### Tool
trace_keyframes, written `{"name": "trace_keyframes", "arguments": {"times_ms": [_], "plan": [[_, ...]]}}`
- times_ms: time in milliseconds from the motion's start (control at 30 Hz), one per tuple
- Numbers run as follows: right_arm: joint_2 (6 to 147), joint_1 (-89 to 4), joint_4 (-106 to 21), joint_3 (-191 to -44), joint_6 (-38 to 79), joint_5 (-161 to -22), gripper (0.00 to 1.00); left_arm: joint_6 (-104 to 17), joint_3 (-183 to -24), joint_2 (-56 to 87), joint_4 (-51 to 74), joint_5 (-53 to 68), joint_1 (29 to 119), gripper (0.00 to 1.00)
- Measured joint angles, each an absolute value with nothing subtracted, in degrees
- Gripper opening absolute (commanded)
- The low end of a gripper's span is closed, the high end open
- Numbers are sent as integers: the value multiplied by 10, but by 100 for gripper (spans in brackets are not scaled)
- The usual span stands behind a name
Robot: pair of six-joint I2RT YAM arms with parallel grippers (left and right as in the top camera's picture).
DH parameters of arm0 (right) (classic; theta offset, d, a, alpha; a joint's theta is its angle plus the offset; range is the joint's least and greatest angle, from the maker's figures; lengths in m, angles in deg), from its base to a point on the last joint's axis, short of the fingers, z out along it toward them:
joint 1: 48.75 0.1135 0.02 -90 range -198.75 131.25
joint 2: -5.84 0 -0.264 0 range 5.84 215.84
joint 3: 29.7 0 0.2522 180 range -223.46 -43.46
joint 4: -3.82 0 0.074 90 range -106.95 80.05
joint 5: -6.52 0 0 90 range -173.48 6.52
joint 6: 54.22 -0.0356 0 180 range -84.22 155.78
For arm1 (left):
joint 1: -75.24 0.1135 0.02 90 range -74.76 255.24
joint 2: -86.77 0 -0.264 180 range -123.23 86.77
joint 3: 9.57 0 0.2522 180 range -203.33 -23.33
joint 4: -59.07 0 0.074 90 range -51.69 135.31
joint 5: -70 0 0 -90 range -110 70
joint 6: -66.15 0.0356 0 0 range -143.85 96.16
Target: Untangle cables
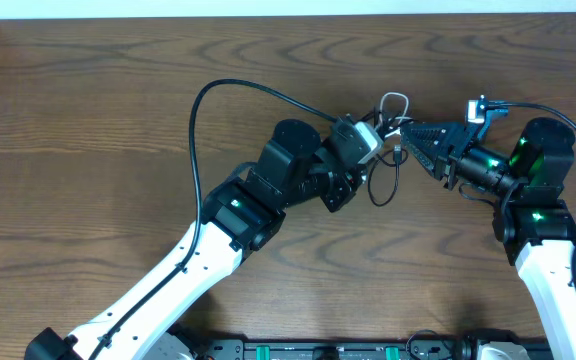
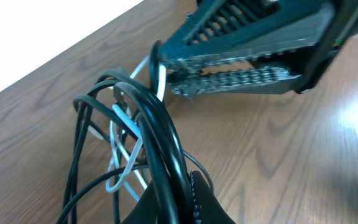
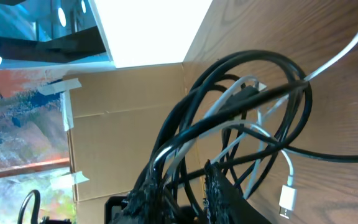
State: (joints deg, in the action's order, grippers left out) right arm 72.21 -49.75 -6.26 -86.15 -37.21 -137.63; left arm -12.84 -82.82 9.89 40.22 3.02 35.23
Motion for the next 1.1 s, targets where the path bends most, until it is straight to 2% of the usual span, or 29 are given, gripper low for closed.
{"name": "trace_keyframes", "arguments": {"times_ms": [500,1100], "plan": [[722,-497,-63,-862,-370,-1361,22,-79,-828,99,382,67,353,7],[722,-497,-63,-862,-371,-1351,21,-73,-828,98,408,55,333,8]]}}
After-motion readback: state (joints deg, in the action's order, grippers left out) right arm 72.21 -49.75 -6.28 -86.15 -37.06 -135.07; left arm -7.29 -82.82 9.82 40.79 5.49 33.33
